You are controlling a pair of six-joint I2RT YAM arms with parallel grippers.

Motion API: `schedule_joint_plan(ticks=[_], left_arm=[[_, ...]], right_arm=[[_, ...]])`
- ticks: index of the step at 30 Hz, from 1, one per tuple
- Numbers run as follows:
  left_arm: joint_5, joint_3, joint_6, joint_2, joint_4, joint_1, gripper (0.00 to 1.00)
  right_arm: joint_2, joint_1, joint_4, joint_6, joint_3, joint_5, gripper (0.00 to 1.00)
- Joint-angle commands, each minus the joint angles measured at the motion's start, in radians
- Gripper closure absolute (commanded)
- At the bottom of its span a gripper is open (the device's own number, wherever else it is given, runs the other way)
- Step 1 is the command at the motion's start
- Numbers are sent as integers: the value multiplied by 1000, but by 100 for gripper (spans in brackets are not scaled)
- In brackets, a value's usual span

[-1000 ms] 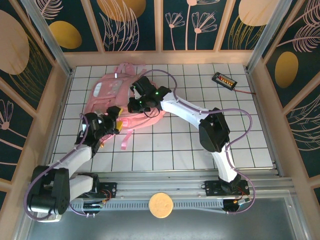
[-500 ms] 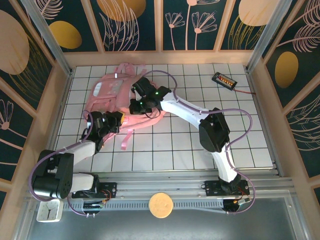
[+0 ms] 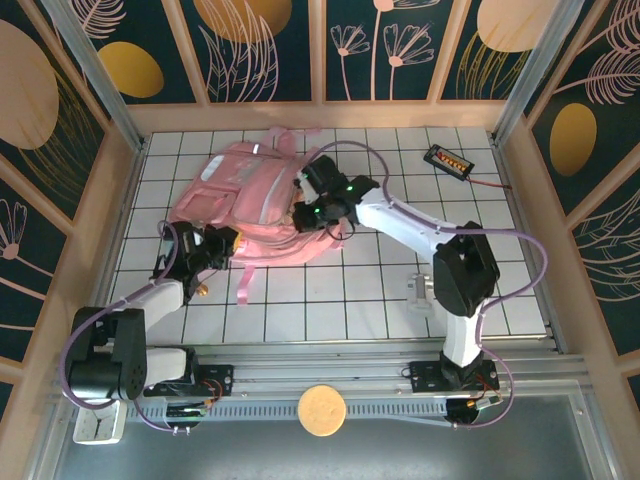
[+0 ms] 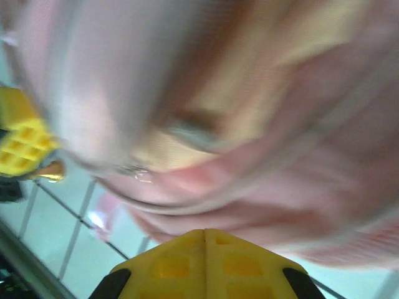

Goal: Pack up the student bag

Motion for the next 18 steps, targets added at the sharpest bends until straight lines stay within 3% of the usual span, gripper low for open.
schedule_joint_plan(ticks=[1,6,8,9,11,13,15,18], left_arm=[[-117,42,104,-33,-69,78,100],[-34,37,151,-27,-77,138,100],[1,47,156,-20,-65,139,100],[15,51,153,-14,-57,138,100],[33,50,139,-10,-36,139,100],[41,51,139,-13,-36,140,100],[50,49,137,-18,-38,138,100],[70,46,126,-7,-21,140,100]], right_arm=[[-11,-110,-140,-131,29,34,100],[11,-171,-104,-216,68,-47,100],[17,-157,-74,-231,78,-178,100],[8,-131,-38,-236,65,-213,94],[-31,-51,76,-268,9,-241,42],[-61,25,187,-313,-43,-235,14],[-51,47,264,-330,-68,-274,4],[9,44,304,-328,-51,-347,1]])
